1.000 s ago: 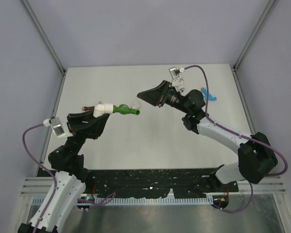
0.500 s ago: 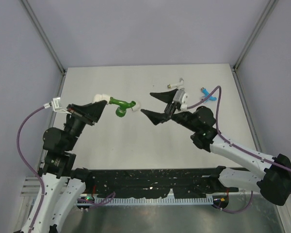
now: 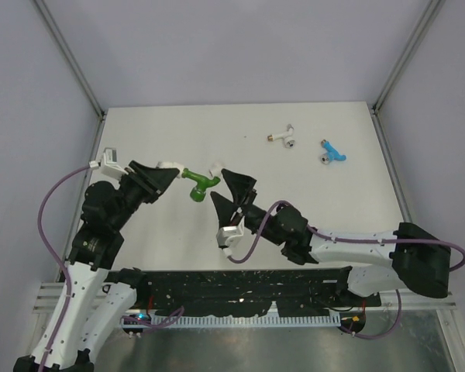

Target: Install the water faucets

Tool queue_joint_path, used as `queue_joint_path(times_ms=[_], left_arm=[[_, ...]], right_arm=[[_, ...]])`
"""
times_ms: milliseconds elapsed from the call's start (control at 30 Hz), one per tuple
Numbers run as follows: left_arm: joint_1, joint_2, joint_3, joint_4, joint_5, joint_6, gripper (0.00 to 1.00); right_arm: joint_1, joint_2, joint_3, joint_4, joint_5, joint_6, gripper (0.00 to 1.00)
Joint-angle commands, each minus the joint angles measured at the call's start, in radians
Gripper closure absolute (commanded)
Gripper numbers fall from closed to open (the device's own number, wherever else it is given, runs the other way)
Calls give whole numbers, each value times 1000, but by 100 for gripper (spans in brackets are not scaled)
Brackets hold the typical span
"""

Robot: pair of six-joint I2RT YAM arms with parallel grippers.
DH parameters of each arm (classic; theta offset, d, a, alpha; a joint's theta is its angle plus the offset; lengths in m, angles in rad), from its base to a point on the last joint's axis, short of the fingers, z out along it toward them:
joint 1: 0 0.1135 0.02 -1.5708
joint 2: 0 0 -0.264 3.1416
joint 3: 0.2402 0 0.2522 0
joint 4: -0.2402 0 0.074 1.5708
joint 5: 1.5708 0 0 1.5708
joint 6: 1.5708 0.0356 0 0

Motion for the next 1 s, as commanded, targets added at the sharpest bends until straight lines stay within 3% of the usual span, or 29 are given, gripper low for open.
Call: queue_joint_path(times_ms=[0,533,767,833,967], left_arm=[[0,6,75,2,15,-19,100],[0,35,95,-3,82,-72,100],[-2,32,81,-3,81,-64,100],[0,31,77,2,84,-62,100],[0,31,69,11,82,-58,100]], right_arm=[[36,82,17,138,126,-374,7],[65,254,97,210,135,-555,13],[90,289,125,273,152,-508,21],[94,283,123,279,152,-457,24],[96,260,105,312,168,-332,44]])
